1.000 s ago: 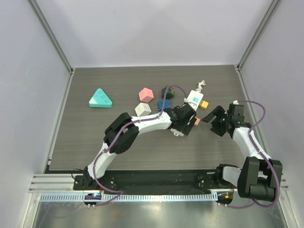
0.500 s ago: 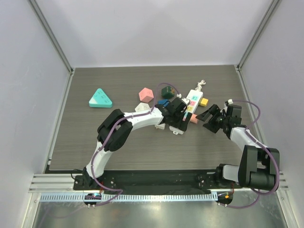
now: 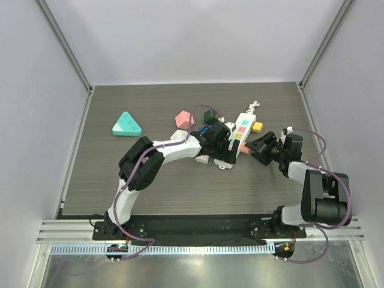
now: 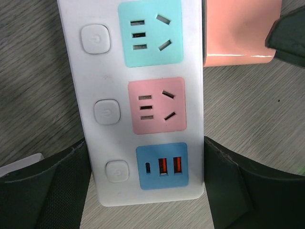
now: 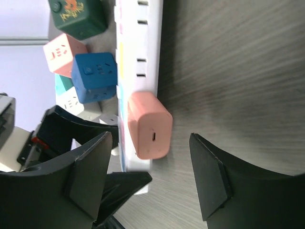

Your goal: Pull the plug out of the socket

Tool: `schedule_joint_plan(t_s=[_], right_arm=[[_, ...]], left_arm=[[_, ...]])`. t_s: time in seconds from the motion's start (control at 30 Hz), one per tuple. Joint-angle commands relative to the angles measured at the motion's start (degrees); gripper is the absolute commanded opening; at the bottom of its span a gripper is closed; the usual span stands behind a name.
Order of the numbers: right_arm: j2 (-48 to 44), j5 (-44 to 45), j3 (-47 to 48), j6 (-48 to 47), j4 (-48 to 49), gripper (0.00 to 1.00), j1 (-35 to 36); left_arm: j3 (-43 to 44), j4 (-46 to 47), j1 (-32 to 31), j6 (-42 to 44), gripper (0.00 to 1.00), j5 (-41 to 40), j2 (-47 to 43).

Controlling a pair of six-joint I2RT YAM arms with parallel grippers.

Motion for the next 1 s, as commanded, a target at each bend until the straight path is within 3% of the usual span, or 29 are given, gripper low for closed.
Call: schedule_joint_plan(t_s=[0.0,0.3,0.4,0.53,0.67,0.77,0.8,0.83,0.97], right_arm=[[1.5,-1.8,-0.1,2.9,8.8,0.72,0.6],[6.9,-2.1,-0.3,7.3,17.3,0.64,3.0],[7.9,-1.7,0.3,7.4,17.7,0.56,3.2],[8.4,-1.2,0.6,7.3,17.1,0.54,3.3],[8.8,-0.3,1.0,6.7,14.4,0.37,3.4],[8.3,0.4,1.8,5.9,10.8,0.19,3.4],[8.1,0.9,2.3,5.3,9.2,0.07,3.4],[7.7,1.4,2.7,4.9,5.6,0.01,3.4],[3.8,1.0,3.3,4.5,2.5,0.01,3.3]], left_arm=[[-2.5,-0.1,0.1,-2.8,0.0,5.0,0.0],[-3.3,0.4,0.1,-3.3,0.0,5.3,0.0],[-3.6,0.4,0.2,-3.2,0.0,5.3,-0.2],[-4.1,0.4,0.2,-3.4,0.0,4.6,-0.3],[-4.4,0.5,0.2,-3.7,0.0,4.0,0.0],[-4.8,0.0,0.2,-4.4,0.0,0.0,0.4],[-4.8,-0.8,0.2,-4.5,0.0,-1.2,0.7],[-4.9,-1.1,0.2,-4.5,0.0,-2.1,1.1],[-5.1,-2.0,0.6,-5.4,0.0,-3.9,2.1]])
